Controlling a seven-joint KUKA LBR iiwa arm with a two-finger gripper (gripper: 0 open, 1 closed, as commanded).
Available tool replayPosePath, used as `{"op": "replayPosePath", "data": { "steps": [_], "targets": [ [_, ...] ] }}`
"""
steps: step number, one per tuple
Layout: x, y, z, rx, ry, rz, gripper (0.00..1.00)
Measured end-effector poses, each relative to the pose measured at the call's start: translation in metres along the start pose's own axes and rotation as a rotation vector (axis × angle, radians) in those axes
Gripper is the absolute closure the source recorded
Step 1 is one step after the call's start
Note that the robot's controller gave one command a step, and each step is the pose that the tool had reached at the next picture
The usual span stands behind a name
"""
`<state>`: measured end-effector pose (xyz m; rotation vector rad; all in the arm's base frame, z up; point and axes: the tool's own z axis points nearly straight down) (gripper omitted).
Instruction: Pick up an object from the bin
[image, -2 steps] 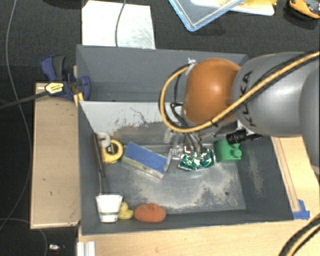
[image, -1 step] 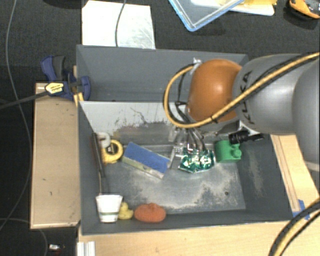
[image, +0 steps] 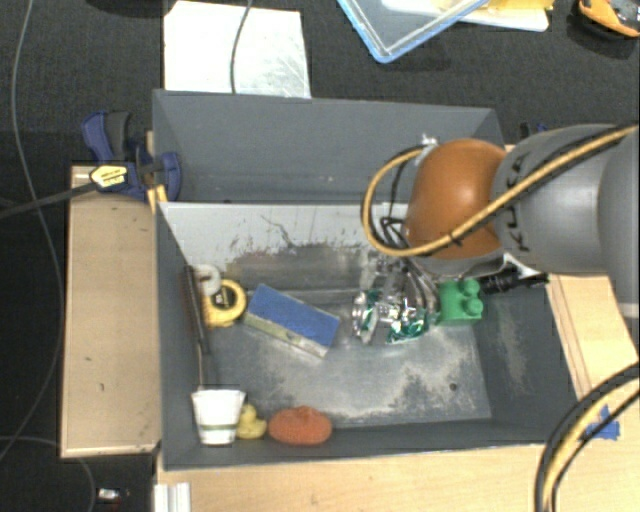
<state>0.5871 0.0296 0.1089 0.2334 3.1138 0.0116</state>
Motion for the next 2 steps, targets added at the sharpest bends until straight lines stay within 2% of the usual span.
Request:
{"op": "replayPosePath", "data": {
  "steps": [1, 2],
  "targets": [
    [0.005, -0.021, 0.032, 0.001, 0.008, 0.090, 0.00],
    [-0.011, -0.062, 0.018, -0.002, -0.003, 0.079, 1.00]
  ]
}}
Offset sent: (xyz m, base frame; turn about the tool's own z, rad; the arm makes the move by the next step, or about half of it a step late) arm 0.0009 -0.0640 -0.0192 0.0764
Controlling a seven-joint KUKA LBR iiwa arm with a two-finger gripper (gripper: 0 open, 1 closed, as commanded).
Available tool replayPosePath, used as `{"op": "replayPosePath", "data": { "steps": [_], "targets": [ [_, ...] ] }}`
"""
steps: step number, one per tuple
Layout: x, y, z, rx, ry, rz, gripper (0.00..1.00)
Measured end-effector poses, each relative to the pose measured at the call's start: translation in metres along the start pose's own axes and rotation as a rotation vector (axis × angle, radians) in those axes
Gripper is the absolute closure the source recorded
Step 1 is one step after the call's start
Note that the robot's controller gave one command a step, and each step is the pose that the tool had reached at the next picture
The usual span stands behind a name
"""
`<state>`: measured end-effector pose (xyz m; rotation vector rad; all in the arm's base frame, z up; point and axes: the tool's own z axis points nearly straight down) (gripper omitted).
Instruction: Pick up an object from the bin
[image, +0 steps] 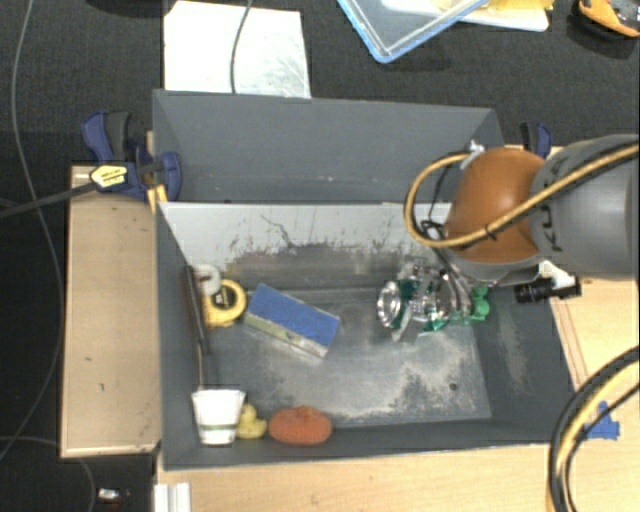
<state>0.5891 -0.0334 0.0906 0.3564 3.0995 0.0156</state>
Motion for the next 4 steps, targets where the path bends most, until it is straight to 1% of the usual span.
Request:
{"op": "replayPosePath", "data": {
  "steps": [1, 2, 3, 4],
  "targets": [
    [0.000, 0.000, 0.000, 0.000, 0.000, 0.002, 1.00],
    [-0.001, 0.004, -0.032, -0.001, -0.005, -0.010, 1.00],
    [0.000, -0.002, -0.022, -0.003, -0.002, 0.008, 1.00],
    [0.016, -0.003, -0.199, -0.003, -0.017, -0.035, 1.00]
  ]
}}
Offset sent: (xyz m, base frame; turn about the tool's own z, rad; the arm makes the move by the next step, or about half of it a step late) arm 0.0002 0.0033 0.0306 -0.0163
